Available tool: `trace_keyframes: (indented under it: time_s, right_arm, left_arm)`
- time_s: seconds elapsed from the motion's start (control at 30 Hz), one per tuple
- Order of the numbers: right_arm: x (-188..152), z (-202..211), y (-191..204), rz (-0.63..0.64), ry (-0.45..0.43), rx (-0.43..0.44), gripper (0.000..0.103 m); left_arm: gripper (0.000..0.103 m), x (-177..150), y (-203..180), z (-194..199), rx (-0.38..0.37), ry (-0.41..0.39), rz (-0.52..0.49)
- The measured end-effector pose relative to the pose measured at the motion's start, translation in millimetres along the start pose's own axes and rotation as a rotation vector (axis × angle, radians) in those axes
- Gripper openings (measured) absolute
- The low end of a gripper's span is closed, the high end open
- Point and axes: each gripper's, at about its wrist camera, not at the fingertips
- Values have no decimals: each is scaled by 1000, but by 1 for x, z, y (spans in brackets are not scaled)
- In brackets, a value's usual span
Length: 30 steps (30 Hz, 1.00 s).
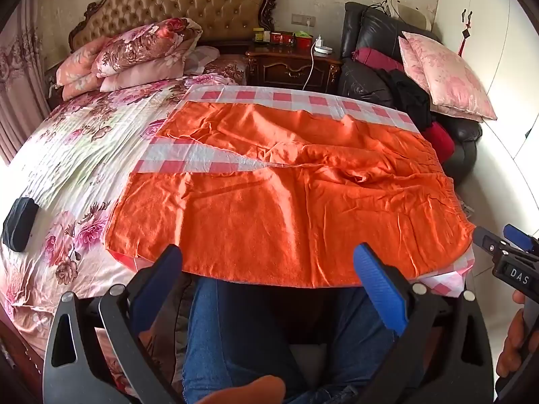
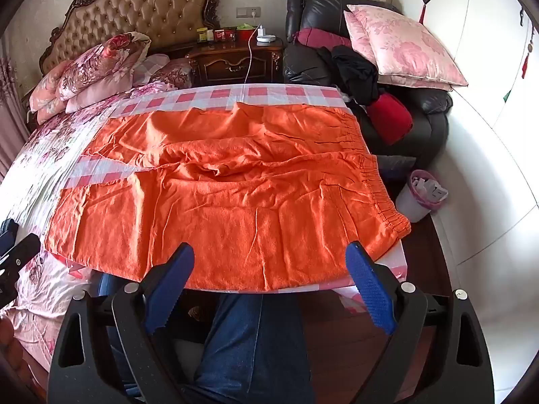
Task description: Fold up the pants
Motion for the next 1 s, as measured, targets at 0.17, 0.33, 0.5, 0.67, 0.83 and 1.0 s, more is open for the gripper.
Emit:
trace_keyframes:
  time_s: [0.17,0.33,0.5,0.67,0.83,1.0]
  right_arm:
    - [0,1,-1,1,0,0,88]
    - [0,2,-2,0,-4,-3,88]
    - [0,2,-2,-1,-3,-1,88]
    - [1,3,-3,-1,-5,-1,88]
    - [1,3,-3,-2,-4,-1,88]
    - [1,4,-4,-1,-7,0,88]
  left_arm:
    - [101,0,0,1,11,-7,-3]
    - [101,1,3,1,10,-11,-5]
    - [101,5,2,2,7,-11,-5]
    - [101,6,-4,0,6,-10,-6]
    - [101,5,-8,3,4,-13,-15]
    - [101,5,-8,2,5,-12,-13]
Point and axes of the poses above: each gripper's, at about its wrist camera, not at the fingertips, and z roughly against the way its jaws point, y to its left, x to its top, and after that the axes turned 3 degrees about -y, right-handed
